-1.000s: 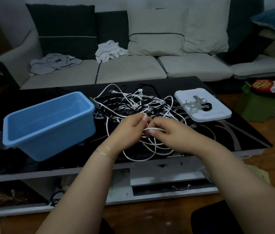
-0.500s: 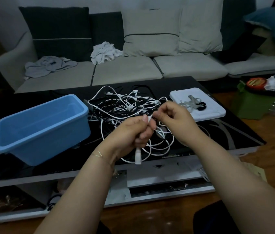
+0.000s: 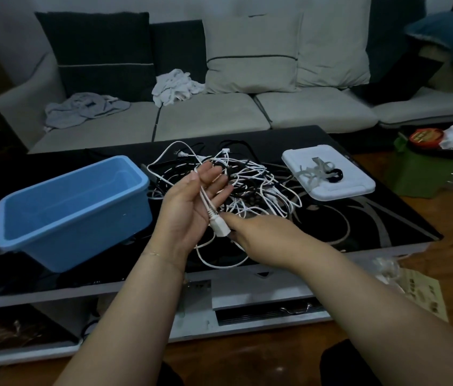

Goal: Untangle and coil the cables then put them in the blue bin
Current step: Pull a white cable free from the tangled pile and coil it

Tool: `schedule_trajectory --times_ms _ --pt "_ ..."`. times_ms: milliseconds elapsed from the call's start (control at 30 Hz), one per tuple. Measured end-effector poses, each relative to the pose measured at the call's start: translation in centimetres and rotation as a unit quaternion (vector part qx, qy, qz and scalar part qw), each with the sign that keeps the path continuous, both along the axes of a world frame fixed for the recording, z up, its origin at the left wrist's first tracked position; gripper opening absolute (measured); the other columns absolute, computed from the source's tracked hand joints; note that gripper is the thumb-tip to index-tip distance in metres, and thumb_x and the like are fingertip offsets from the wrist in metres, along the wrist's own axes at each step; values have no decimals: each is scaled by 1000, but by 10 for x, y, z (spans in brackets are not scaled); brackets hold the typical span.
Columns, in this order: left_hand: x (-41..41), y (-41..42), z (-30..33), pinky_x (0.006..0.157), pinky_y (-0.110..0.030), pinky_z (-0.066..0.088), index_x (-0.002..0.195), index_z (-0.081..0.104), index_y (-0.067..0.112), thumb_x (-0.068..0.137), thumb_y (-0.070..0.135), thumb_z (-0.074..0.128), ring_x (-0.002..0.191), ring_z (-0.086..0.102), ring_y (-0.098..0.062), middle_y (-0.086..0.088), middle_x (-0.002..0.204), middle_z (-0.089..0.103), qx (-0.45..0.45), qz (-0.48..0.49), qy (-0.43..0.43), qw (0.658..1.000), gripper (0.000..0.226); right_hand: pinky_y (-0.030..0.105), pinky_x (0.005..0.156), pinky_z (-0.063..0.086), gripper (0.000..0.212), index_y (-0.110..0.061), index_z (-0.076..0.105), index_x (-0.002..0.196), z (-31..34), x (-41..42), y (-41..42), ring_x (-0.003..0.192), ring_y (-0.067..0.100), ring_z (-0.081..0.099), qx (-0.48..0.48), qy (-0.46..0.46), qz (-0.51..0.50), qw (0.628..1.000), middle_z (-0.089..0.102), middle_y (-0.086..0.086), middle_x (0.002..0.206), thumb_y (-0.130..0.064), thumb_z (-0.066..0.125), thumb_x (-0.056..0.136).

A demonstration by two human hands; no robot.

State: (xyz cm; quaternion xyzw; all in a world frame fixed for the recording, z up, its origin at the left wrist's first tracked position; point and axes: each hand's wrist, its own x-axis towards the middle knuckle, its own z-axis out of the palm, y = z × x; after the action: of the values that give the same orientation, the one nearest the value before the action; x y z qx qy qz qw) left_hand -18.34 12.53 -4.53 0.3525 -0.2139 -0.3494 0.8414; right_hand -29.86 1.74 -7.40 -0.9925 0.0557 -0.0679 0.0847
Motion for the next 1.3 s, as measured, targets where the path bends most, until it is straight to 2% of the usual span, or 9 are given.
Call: schedule_trajectory --times_ms 67,167,333,467,567,667,933,1100,1300 --pt "-1 -1 -2 83 -39 59 124 55 1 104 13 32 93 72 -21 -6 94 74 37 19 -60 997 32 39 59 43 24 -30 37 123 6 -1 4 80 34 59 -17 -21 7 1000 65 8 88 -35 35 100" --pt "-6 -1 -4 92 -31 54 98 74 27 106 15 33 108 66 -18 -12 131 60 147 80 -255 952 43 34 54 28 18 -26 45 99 13 -4 11 81 33 59 -24 -56 18 998 63 4 81 -42 37 99" --pt "-9 -1 -9 72 -18 53 134 51 19 104 13 37 76 65 -6 5 101 69 276 72 -440 851 33 29 51 26 28 -33 45 73 25 -14 11 70 18 58 56 -129 -13 990 66 -5 77 -55 46 90" --pt "-12 5 -5 63 -10 44 109 66 13 104 18 38 64 59 6 8 79 71 331 32 -501 799 29 19 49 30 38 -33 55 67 35 -22 -12 61 3 53 140 -180 -88 970 59 -15 62 -70 52 72" --pt "-23 6 3 45 -9 33 78 61 14 104 18 37 45 44 4 4 61 66 301 -19 -475 827 36 18 51 35 36 -28 56 71 35 -23 -27 57 1 51 204 -232 -87 947 58 -17 59 -64 59 74" --pt "-28 5 10 42 -14 27 84 62 10 105 17 34 42 33 -2 -4 59 55 246 -81 -407 876 36 28 59 40 30 -22 53 76 30 -20 -36 64 3 48 249 -263 -60 930 54 -8 67 -49 53 89" --pt "-31 1 6 38 -16 16 98 60 5 96 36 36 38 19 -3 6 48 40 100 -205 -210 951 39 46 69 47 34 -25 49 83 11 -4 -28 72 19 56 292 -268 -90 914 55 -10 72 -52 34 98" --pt "-18 4 10 35 -13 15 117 57 1 96 27 37 34 22 2 1 88 74 25 -131 -86 987 38 41 66 45 25 -22 44 116 4 6 -7 80 37 61 182 -150 -72 969 65 12 85 -38 31 102" --pt "-15 9 9 37 -12 24 133 41 -6 102 12 30 37 27 -1 -10 126 65 40 -55 -78 995 37 37 59 29 22 -14 44 110 10 6 17 86 40 60 62 -100 -42 992 67 17 95 -33 36 101"
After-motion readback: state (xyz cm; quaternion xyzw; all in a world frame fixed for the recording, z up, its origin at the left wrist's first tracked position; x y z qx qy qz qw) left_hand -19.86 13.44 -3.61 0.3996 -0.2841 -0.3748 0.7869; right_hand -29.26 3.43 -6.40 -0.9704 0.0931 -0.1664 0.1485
